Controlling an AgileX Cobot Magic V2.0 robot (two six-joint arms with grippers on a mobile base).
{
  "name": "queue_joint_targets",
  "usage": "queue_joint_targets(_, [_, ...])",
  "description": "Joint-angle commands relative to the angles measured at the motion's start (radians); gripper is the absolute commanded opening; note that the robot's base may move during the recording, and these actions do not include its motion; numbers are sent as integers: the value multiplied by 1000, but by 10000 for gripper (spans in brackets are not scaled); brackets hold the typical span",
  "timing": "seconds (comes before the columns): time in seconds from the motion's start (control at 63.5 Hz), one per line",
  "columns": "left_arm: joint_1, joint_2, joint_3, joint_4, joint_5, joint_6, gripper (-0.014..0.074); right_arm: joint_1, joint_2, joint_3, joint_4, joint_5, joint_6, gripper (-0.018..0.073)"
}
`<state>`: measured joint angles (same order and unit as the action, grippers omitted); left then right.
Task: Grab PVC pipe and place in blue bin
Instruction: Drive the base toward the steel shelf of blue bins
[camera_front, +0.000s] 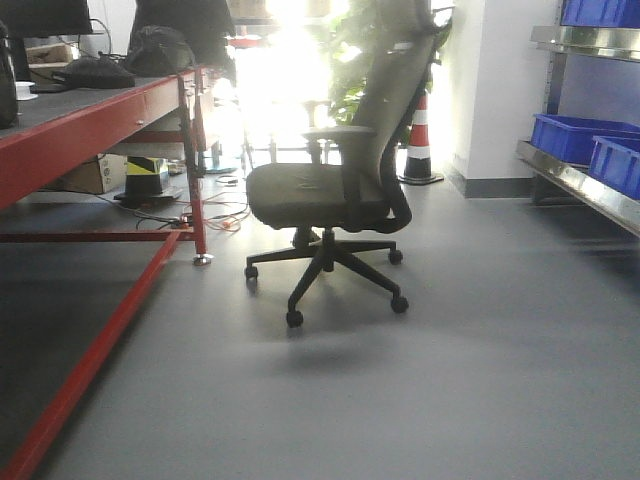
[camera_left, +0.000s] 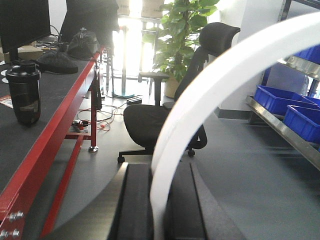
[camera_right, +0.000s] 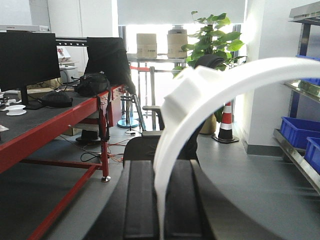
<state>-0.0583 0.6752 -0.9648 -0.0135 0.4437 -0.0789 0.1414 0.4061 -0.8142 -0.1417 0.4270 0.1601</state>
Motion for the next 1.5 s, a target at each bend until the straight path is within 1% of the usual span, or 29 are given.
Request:
queue_joint_targets(0.0, [-6, -4, 0, -5, -21, 1, -111, -2, -2, 3, -11, -25, -6, -167])
queue_joint_targets(1.48, [-6, -4, 0, -5, -21, 1, -111, -2, -2, 3, -11, -31, -6, -167])
